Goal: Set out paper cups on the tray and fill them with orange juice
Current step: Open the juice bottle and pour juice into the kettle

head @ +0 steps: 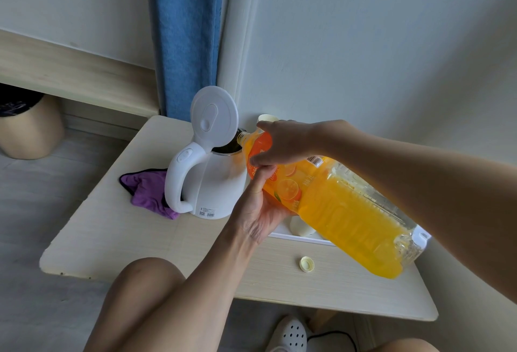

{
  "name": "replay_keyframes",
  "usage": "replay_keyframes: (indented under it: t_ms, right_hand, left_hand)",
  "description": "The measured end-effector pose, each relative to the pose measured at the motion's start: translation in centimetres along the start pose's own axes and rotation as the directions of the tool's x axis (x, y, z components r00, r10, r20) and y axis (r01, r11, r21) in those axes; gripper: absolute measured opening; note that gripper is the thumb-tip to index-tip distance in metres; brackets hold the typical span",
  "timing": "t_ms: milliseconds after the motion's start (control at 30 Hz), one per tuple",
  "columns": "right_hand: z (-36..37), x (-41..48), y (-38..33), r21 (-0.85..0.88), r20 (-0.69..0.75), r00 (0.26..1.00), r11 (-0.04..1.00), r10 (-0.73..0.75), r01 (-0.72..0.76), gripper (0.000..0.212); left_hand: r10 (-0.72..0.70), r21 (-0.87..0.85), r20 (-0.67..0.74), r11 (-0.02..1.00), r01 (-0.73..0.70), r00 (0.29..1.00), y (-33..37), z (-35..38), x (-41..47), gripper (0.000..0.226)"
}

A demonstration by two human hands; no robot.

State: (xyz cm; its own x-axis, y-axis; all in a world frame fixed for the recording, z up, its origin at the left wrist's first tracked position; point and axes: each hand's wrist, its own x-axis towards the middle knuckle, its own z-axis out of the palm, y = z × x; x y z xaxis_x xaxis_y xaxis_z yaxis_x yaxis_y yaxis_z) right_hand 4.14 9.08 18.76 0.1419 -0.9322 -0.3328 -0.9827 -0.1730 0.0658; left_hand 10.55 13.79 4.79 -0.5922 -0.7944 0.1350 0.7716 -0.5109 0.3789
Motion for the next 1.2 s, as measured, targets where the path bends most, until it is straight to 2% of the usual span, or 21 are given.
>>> replay_keyframes:
  t_ms: [267,533,700,1200]
  right_hand:
    - [-0.20,-0.04,-0.09,-0.014,0.007,1.000,1.000,0.000,0.000,0.083]
    - [-0.21,0.04,-0.11,-0.014,0.006,1.000,1.000,-0.004,0.004,0.083]
    - [-0.30,0.01,-0.16,-0.020,0.004,1.000,1.000,-0.011,0.011,0.081]
    - [-0.33,0.14,-0.10,-0.035,0.009,1.000,0.999,-0.010,0.011,0.081]
  left_hand:
    - [0.000,-0.018,0.011,1.000,0.000,1.000,0.02,0.20,-0.17,0.061]
    - [0.002,-0.017,0.004,1.000,-0.002,1.000,0.04,0.22,-0.08,0.072]
    - [0.009,-0.025,0.014,1.000,-0.008,1.000,0.02,0.39,-0.19,0.060]
    - [0.010,-0.024,0.019,1.000,-0.009,1.000,-0.06,0.37,-0.12,0.062]
